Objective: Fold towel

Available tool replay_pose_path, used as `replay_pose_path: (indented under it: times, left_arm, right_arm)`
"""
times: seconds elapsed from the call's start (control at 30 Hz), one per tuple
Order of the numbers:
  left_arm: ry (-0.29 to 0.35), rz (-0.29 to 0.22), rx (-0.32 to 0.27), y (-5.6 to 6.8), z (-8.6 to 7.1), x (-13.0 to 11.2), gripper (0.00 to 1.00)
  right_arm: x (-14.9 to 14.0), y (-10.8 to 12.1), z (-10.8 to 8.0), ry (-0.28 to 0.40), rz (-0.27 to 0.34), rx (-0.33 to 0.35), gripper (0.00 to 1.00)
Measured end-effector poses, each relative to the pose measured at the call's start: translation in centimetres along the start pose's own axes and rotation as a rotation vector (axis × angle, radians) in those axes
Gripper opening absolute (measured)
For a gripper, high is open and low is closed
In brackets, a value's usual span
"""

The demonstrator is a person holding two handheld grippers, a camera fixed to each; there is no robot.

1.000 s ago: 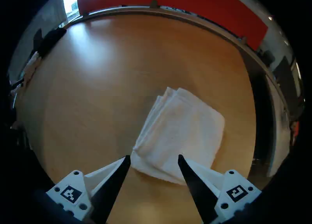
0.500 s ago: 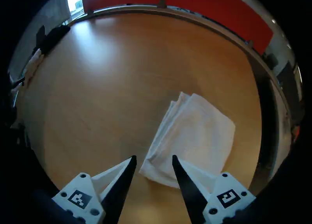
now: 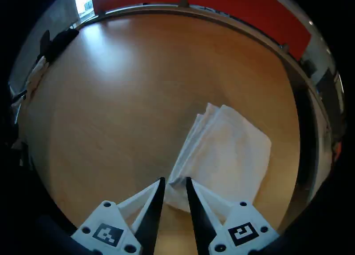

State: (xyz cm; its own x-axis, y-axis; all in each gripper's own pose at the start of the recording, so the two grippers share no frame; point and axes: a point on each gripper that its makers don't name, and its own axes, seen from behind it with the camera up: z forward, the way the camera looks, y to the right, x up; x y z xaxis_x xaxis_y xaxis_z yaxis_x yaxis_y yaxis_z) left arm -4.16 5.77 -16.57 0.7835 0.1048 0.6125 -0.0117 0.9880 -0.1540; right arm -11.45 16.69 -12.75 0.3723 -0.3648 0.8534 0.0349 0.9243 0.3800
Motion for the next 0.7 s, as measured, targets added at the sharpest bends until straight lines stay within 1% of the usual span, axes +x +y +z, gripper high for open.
replay_pose_path:
  times: [0.13, 0.23, 0.47, 0.7]
  left_arm:
    - [0.0, -0.002, 0.001, -0.1, 0.0, 0.0, 0.92]
    - [0.0, -0.002, 0.001, -0.1, 0.0, 0.0, 0.92]
    - [0.004, 0.0, -0.002, 0.0, 0.0, 0.1, 0.92]
    - [0.012, -0.002, -0.008, 0.2, 0.2, 0.3, 0.92]
  right_arm:
    - [0.1, 0.1, -0.1, 0.004, 0.0, 0.001, 0.14]
    - [0.3, 0.1, -0.2, 0.011, 0.003, 0.006, 0.08]
    - [0.7, 0.5, -1.1, 0.031, 0.001, 0.005, 0.07]
    - [1.3, 1.3, -2.6, 0.053, -0.009, -0.016, 0.07]
